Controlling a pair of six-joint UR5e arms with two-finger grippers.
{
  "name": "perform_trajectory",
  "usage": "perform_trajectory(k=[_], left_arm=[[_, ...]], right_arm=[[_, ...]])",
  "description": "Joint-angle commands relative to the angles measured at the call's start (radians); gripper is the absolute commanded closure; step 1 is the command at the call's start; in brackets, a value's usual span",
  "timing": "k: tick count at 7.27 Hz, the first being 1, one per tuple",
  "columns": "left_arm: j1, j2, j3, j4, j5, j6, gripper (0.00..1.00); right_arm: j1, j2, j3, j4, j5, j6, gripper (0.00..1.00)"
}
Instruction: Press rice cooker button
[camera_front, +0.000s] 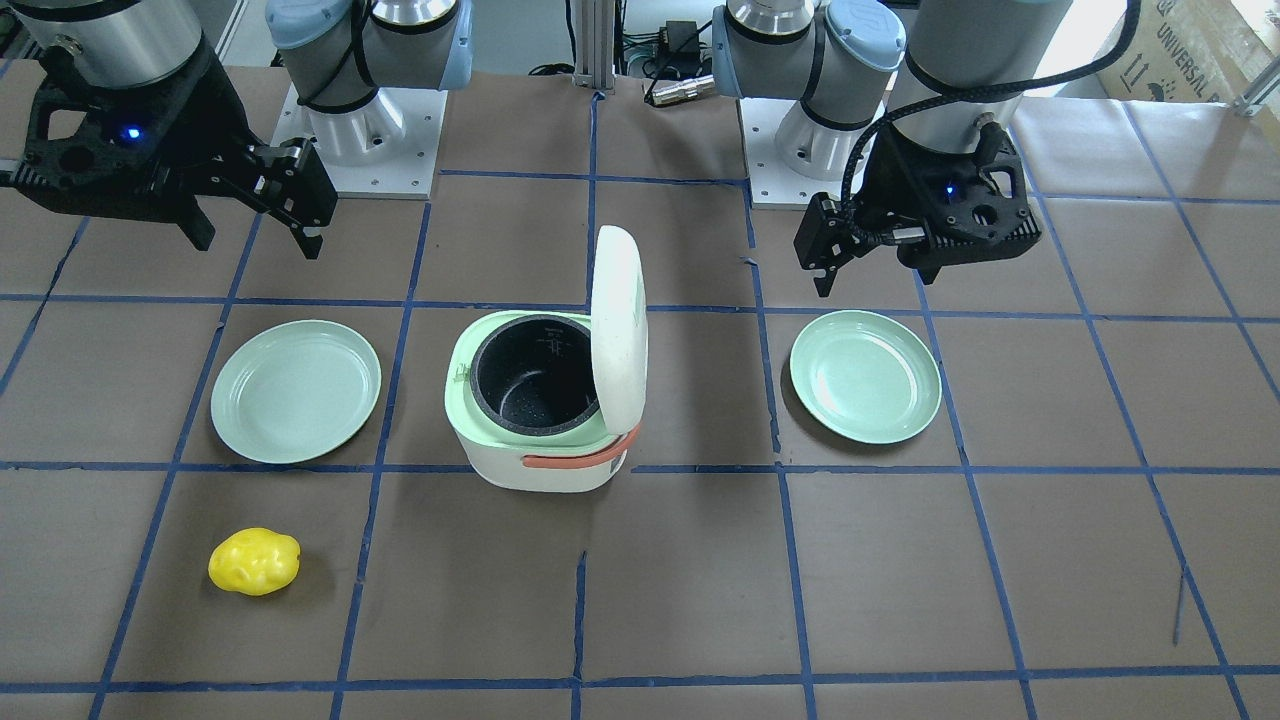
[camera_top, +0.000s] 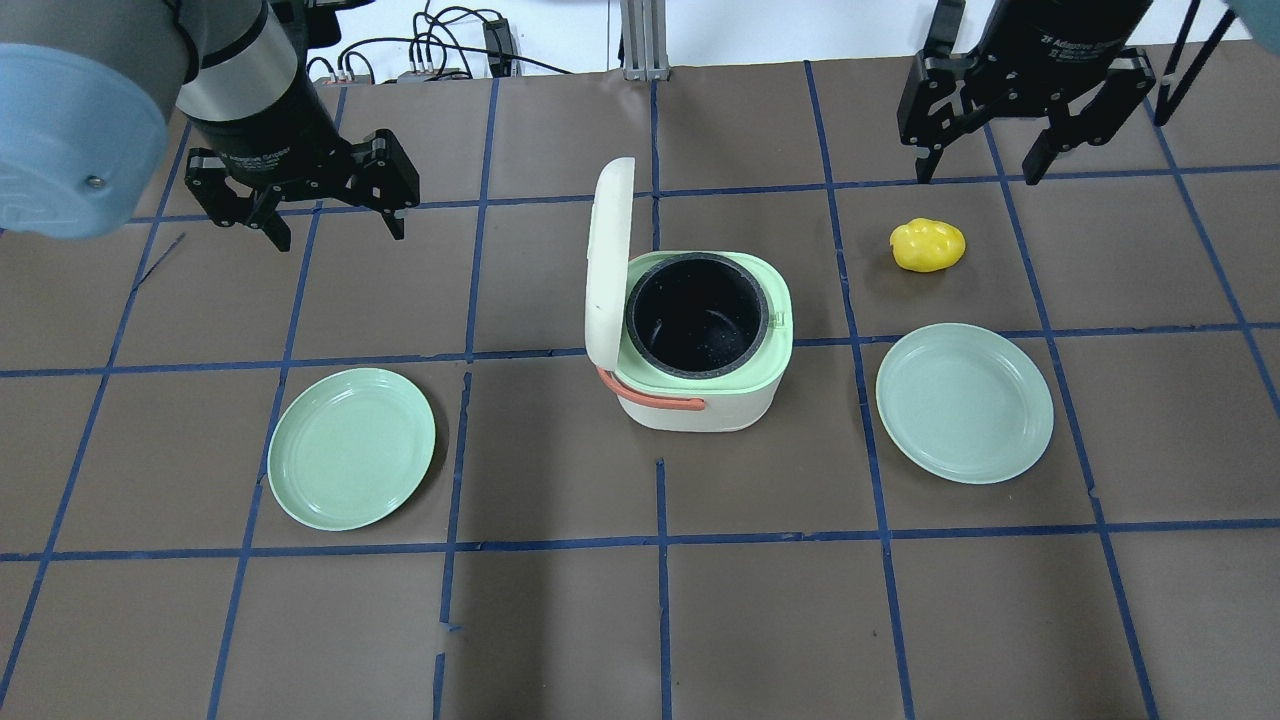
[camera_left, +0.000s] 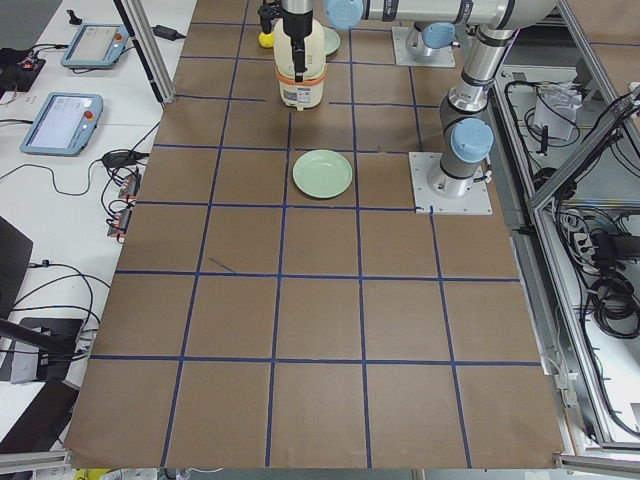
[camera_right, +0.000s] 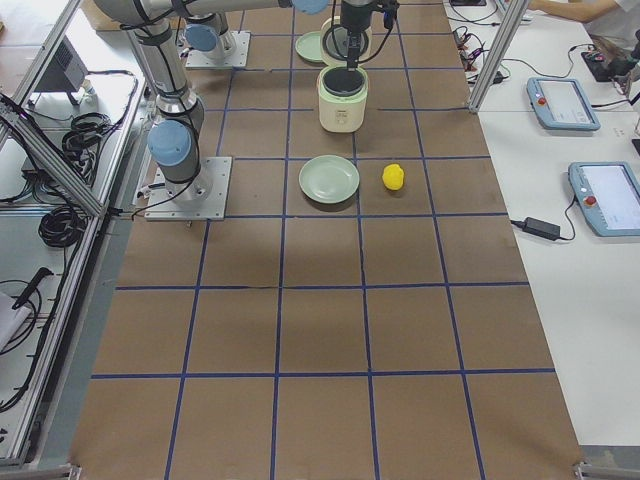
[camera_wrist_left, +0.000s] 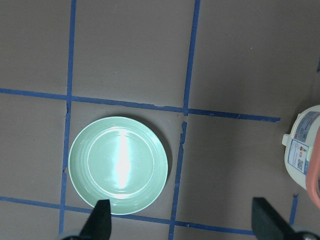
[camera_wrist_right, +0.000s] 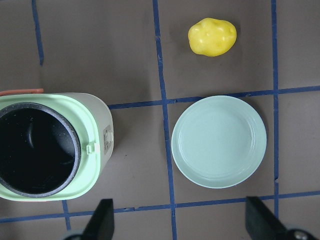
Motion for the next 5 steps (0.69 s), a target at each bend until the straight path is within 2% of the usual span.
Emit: perform_trajectory(k=[1,5], left_arm=[[0.000,0.000,0.000,0.000,0.000,0.000,0.00],[0.000,0.000,0.000,0.000,0.000,0.000,0.00]], right_arm=[[0.004,0.022,0.002,-0.019,-0.008,0.003,0.00],[0.005,0.020,0.006,-0.022,-0.005,0.003,0.00]])
